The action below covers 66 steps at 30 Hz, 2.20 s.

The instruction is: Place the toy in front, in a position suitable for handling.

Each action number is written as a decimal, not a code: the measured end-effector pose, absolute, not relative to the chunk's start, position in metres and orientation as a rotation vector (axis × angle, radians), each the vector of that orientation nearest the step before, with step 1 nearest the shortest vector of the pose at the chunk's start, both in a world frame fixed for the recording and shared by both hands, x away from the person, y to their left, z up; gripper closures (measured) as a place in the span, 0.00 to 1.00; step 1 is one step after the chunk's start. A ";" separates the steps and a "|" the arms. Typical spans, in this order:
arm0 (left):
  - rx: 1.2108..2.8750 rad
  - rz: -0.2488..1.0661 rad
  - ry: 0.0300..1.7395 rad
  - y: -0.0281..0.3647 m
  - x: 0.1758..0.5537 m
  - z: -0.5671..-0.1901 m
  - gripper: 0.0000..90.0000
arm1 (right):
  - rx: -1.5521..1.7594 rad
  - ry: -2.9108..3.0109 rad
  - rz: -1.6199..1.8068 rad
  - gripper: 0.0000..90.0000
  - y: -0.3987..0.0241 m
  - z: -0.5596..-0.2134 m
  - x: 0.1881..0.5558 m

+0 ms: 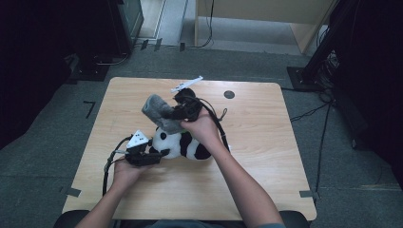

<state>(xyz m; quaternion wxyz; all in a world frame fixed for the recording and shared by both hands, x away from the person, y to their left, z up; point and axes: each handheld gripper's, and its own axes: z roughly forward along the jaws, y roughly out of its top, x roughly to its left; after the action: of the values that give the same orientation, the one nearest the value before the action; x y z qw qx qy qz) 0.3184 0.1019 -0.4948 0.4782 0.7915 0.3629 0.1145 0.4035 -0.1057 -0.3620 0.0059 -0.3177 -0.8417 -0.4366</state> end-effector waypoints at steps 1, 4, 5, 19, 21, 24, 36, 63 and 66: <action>1.927 0.274 0.898 0.102 0.318 -0.494 0.38 | -0.974 -2.625 -1.354 0.85 -0.099 -0.363 0.401; 1.917 0.266 0.920 0.102 0.318 -0.492 0.41 | -0.968 -2.656 -1.243 0.85 -0.085 -0.380 0.395; 1.921 0.261 0.923 0.103 0.318 -0.491 0.42 | -0.972 -2.691 -1.186 0.85 -0.083 -0.388 0.395; 1.945 0.242 0.943 0.100 0.320 -0.490 0.47 | -1.084 -2.761 -1.081 0.84 -0.104 -0.394 0.404; 1.947 0.236 0.947 0.101 0.320 -0.490 0.47 | -1.101 -2.793 -1.069 0.84 -0.110 -0.392 0.406; 1.940 0.226 0.950 0.101 0.321 -0.491 0.47 | -1.168 -2.848 -1.021 0.85 -0.123 -0.392 0.410; 1.946 0.231 0.932 0.101 0.320 -0.491 0.47 | -1.322 -2.697 -1.072 0.86 -0.176 -0.398 0.420; 1.960 0.237 0.928 0.102 0.320 -0.492 0.45 | -1.008 -2.649 -1.159 0.86 -0.114 -0.390 0.410; 1.961 0.237 0.930 0.101 0.320 -0.492 0.45 | -1.024 -2.647 -1.129 0.86 -0.113 -0.396 0.411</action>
<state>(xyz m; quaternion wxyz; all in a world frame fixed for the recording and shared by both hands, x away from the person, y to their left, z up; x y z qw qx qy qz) 0.3199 0.1015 -0.4920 0.4612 0.7970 0.3779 0.0963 0.4106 -0.1130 -0.3960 0.0434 -0.3350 -0.8658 -0.3692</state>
